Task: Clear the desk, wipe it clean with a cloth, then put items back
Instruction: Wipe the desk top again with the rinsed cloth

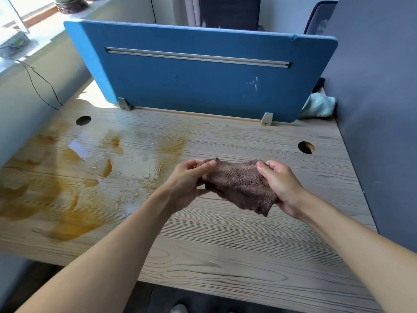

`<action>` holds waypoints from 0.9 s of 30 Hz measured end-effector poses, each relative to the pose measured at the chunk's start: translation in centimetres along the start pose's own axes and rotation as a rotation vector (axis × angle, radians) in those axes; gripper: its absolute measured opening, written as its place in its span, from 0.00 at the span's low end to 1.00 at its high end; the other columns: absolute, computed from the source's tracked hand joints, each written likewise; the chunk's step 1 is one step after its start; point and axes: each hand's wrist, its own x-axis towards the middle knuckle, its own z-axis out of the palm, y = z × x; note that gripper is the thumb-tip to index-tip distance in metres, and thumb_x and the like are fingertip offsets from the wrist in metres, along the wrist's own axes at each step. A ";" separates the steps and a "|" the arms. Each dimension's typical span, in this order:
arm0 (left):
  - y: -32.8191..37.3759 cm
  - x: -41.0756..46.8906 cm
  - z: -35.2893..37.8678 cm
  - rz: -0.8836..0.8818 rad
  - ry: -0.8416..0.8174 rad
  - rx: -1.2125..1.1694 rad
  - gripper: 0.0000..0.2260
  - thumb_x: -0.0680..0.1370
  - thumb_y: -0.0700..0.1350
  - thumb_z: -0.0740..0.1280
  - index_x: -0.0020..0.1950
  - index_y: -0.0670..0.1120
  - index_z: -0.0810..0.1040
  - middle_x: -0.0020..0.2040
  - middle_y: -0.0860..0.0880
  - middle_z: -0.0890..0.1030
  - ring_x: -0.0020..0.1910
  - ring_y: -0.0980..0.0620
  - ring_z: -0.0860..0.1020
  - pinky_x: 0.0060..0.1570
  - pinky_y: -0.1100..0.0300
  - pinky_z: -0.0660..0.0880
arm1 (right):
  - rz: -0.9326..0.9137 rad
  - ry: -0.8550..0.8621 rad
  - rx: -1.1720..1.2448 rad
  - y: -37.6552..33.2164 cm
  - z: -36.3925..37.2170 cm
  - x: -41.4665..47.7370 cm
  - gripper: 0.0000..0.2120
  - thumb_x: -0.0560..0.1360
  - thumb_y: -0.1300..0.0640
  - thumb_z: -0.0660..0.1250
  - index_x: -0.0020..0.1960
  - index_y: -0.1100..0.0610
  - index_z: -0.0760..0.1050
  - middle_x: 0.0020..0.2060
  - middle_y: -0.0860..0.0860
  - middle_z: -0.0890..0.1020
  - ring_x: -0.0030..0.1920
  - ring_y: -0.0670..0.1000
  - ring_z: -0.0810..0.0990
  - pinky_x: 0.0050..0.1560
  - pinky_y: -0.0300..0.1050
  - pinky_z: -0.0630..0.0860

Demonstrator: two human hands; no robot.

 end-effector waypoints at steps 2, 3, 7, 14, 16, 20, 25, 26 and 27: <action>-0.3 0.2 -0.4 0.012 0.045 -0.034 0.09 0.68 0.42 0.75 0.44 0.43 0.77 0.43 0.42 0.83 0.41 0.46 0.83 0.41 0.45 0.83 | 0.030 -0.030 -0.012 0.9 -0.1 0.6 0.15 0.71 0.39 0.65 0.41 0.52 0.72 0.42 0.57 0.74 0.44 0.57 0.72 0.45 0.57 0.70; -0.4 0.3 -0.5 0.017 0.081 -0.026 0.10 0.69 0.41 0.75 0.46 0.43 0.77 0.43 0.42 0.83 0.40 0.45 0.83 0.37 0.46 0.83 | 0.029 -0.052 -0.010 1.1 0.0 0.7 0.17 0.73 0.39 0.64 0.43 0.54 0.71 0.44 0.56 0.74 0.44 0.57 0.72 0.44 0.57 0.70; -1.2 1.6 -0.3 0.070 0.281 0.177 0.09 0.74 0.44 0.74 0.51 0.43 0.78 0.48 0.41 0.82 0.43 0.45 0.81 0.41 0.49 0.81 | 0.047 -0.039 -0.198 2.1 0.6 1.4 0.16 0.84 0.45 0.56 0.55 0.58 0.73 0.57 0.58 0.79 0.58 0.59 0.77 0.63 0.56 0.73; -5.9 2.8 -3.8 0.110 0.421 1.236 0.20 0.82 0.42 0.63 0.73 0.45 0.64 0.68 0.43 0.65 0.64 0.42 0.69 0.65 0.50 0.68 | 0.252 -0.021 -0.976 7.7 -1.1 1.3 0.20 0.83 0.46 0.54 0.69 0.57 0.56 0.53 0.59 0.79 0.40 0.56 0.79 0.35 0.48 0.75; -7.7 1.7 -4.3 0.321 0.213 1.432 0.16 0.79 0.40 0.65 0.67 0.46 0.69 0.62 0.46 0.67 0.60 0.45 0.70 0.62 0.50 0.72 | -0.118 -0.053 -1.248 9.3 -1.6 0.1 0.15 0.82 0.48 0.58 0.64 0.55 0.62 0.55 0.53 0.75 0.52 0.56 0.77 0.46 0.49 0.75; -10.1 1.1 -4.1 0.419 -0.108 1.716 0.19 0.77 0.55 0.68 0.64 0.48 0.74 0.63 0.49 0.71 0.63 0.48 0.71 0.62 0.51 0.72 | -0.575 -0.322 -1.465 12.0 -1.6 -0.5 0.20 0.72 0.48 0.73 0.60 0.54 0.76 0.55 0.51 0.75 0.55 0.53 0.77 0.53 0.48 0.77; -12.1 1.0 -3.8 0.293 -0.042 1.942 0.32 0.76 0.64 0.65 0.76 0.53 0.63 0.76 0.48 0.61 0.75 0.46 0.59 0.73 0.50 0.59 | -0.575 -0.301 -1.470 13.1 -0.2 0.0 0.20 0.65 0.52 0.80 0.53 0.56 0.79 0.51 0.53 0.79 0.50 0.55 0.80 0.45 0.50 0.80; -12.3 0.9 -3.7 0.307 -0.007 1.950 0.30 0.76 0.63 0.66 0.74 0.53 0.65 0.73 0.48 0.64 0.73 0.46 0.61 0.71 0.49 0.60 | -0.616 -0.268 -1.477 13.0 0.2 0.1 0.18 0.61 0.55 0.81 0.46 0.56 0.78 0.46 0.52 0.79 0.45 0.55 0.80 0.40 0.49 0.78; -12.4 0.8 -3.5 0.316 0.025 1.954 0.28 0.76 0.62 0.66 0.72 0.53 0.67 0.70 0.49 0.66 0.71 0.46 0.64 0.70 0.49 0.62 | -0.656 -0.249 -1.481 12.9 0.5 0.0 0.17 0.58 0.58 0.82 0.41 0.56 0.77 0.41 0.52 0.78 0.41 0.55 0.79 0.37 0.49 0.77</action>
